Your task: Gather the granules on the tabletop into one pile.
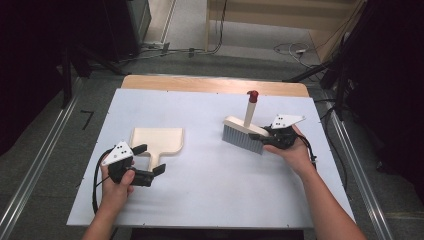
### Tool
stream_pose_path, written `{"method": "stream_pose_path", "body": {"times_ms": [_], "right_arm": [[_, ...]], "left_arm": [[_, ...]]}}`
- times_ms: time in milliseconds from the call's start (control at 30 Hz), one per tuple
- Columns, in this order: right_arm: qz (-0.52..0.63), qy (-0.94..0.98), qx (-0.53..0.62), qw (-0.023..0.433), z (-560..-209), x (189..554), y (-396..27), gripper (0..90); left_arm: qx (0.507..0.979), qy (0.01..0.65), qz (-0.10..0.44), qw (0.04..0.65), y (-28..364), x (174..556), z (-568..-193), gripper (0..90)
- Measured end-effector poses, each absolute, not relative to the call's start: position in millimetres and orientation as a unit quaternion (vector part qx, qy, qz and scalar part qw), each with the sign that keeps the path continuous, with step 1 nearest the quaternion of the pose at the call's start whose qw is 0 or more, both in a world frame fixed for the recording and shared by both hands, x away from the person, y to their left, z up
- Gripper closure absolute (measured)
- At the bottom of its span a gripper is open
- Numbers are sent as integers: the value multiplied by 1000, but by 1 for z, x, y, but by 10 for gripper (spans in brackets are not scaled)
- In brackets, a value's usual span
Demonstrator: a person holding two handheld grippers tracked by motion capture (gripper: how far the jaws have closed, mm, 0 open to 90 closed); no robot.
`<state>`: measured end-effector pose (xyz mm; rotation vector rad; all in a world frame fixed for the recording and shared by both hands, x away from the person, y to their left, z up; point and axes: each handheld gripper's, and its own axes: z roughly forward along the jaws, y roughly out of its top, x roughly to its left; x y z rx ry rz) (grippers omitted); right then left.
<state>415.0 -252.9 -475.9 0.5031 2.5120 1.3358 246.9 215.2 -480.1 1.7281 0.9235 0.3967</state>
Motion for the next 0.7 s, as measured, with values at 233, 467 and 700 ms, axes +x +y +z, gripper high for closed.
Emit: {"method": "stream_pose_path", "body": {"times_ms": [233,467,700], "right_arm": [[461,859,182,124,-476,419,-253,660],[462,858,184,126,-475,420,-254,659],[461,858,184,131,-472,421,-252,660]], "left_arm": [[727,389,167,540,216,247,-480,0],[728,389,166,540,215,247,-481,0],[728,389,167,539,215,247,-481,0]]}}
